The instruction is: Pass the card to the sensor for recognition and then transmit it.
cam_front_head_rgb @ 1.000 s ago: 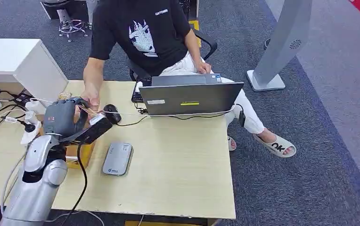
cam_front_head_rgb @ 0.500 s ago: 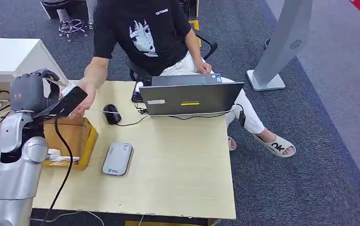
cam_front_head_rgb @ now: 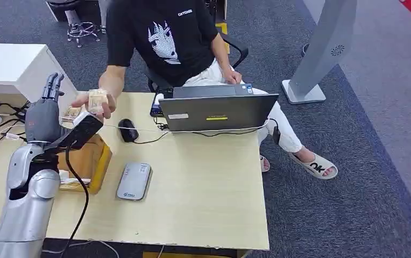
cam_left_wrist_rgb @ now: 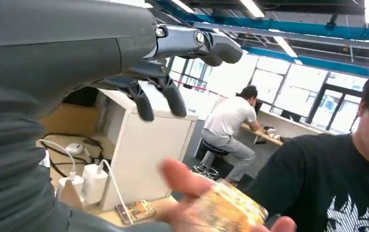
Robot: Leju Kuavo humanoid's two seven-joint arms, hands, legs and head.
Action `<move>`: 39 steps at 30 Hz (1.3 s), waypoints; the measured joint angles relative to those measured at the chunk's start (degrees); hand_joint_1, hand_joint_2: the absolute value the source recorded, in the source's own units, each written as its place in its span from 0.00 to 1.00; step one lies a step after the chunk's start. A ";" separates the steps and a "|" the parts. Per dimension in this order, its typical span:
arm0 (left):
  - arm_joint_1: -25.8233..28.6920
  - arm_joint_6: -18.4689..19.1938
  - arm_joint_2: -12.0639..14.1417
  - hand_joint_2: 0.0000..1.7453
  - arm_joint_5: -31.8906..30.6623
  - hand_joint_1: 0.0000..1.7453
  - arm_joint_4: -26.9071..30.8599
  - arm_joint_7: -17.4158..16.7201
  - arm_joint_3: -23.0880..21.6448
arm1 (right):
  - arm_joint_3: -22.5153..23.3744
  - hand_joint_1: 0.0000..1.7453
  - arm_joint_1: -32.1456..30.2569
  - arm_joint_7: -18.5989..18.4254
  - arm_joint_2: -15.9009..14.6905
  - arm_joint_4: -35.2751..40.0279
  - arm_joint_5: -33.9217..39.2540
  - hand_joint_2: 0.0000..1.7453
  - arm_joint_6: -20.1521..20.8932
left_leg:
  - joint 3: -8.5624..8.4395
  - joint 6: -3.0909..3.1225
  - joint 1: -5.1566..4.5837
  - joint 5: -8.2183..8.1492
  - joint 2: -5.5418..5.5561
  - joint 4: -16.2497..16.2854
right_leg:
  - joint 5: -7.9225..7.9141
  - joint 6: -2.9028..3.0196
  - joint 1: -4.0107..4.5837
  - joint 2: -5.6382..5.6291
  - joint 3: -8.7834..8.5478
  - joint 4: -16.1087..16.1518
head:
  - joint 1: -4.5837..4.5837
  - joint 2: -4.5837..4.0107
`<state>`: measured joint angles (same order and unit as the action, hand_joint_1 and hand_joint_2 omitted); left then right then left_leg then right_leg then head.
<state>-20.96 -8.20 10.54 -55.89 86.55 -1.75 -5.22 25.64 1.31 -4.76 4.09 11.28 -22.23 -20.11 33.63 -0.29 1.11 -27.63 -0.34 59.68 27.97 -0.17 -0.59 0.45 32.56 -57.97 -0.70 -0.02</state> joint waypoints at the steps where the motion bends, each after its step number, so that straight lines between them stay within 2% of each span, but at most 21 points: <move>1: 0.33 0.00 -0.05 1.00 0.11 0.00 0.26 0.00 0.00 | 0.11 0.00 0.00 0.00 0.00 0.00 0.00 1.00 0.00 | 0.01 0.00 0.00 0.00 0.00 0.00 | 0.00 0.00 0.00 0.00 0.00 0.00 | 0.00 0.00; 14: 2.85 -0.20 -0.55 1.00 0.26 0.00 2.14 0.00 0.02 | 0.70 0.00 0.00 0.15 0.00 0.00 -0.18 1.00 0.07 | 0.00 0.00 0.00 0.00 0.00 0.00 | 0.00 0.00 0.00 0.01 0.00 0.00 | 0.00 0.00; 17: 3.39 -1.44 -0.55 1.00 0.22 0.00 2.86 1.29 0.13 | 1.03 0.00 -0.01 0.15 0.00 0.00 -0.20 1.00 0.07 | 0.01 0.00 0.00 0.00 0.00 0.00 | 0.00 0.00 0.00 0.00 0.00 0.00 | 0.00 0.00; 20: 5.05 -3.37 -0.53 1.00 -2.48 0.00 4.96 2.47 0.15 | 1.29 0.00 -0.02 0.20 -0.02 0.00 -0.24 1.00 -0.02 | 0.01 0.01 0.00 -0.01 -0.01 0.00 | 0.00 0.00 0.00 0.00 0.00 0.00 | 0.00 0.00; 22: 6.55 -1.74 -0.42 1.00 -3.41 0.00 7.06 2.91 0.13 | 1.66 0.00 -0.02 0.20 0.00 0.00 -0.11 1.00 -0.04 | 0.01 0.01 0.00 -0.02 0.00 0.00 | 0.01 0.00 0.00 0.00 0.01 0.01 | -0.02 0.00; 23: 7.19 0.86 -0.22 1.00 -2.58 0.00 8.27 3.10 0.09 | 1.86 0.00 -0.02 0.20 0.00 0.00 0.04 1.00 -0.09 | 0.01 0.01 0.00 -0.02 0.00 0.00 | 0.01 0.00 0.00 0.01 0.01 0.01 | 0.00 0.00; 25: 8.91 4.97 0.85 1.00 -2.36 0.00 11.06 4.22 -0.88 | 2.47 0.00 -0.02 0.20 0.00 0.00 0.24 1.00 -0.13 | 0.01 0.01 0.00 -0.03 -0.04 0.00 | 0.01 0.00 0.00 -0.04 0.04 0.01 | 0.00 0.00; 27: 10.72 6.17 2.23 1.00 -4.07 0.00 14.59 4.94 -2.98 | 3.04 0.00 -0.13 0.20 0.09 0.00 0.37 1.00 -0.24 | 0.02 0.01 0.00 -0.03 -0.03 0.00 | 0.02 0.00 0.00 -0.04 0.05 0.01 | 0.00 0.00; 34: 14.98 6.62 7.02 1.00 -9.68 0.00 23.80 3.30 -11.42 | 4.89 0.00 -0.12 0.96 0.81 0.02 0.63 1.00 -0.24 | 0.02 0.01 0.00 -0.03 -0.02 -0.01 | 0.02 0.00 0.00 -0.03 0.05 0.01 | 0.00 0.00; 39: 16.40 6.54 8.94 1.00 -10.27 0.00 26.40 2.82 -13.79 | 5.62 0.00 -0.11 1.09 1.11 0.02 0.70 1.00 -0.26 | 0.02 0.01 0.00 -0.03 -0.02 -0.01 | 0.02 0.00 0.00 -0.02 0.04 0.01 | 0.00 0.00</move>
<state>-4.56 -1.66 19.48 -66.16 112.95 1.07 -19.01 31.26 1.20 -3.67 5.20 11.30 -21.53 -20.37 33.65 -0.28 1.12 -27.65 -0.36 59.67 27.98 -0.17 -0.58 0.43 32.61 -57.97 -0.70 -0.02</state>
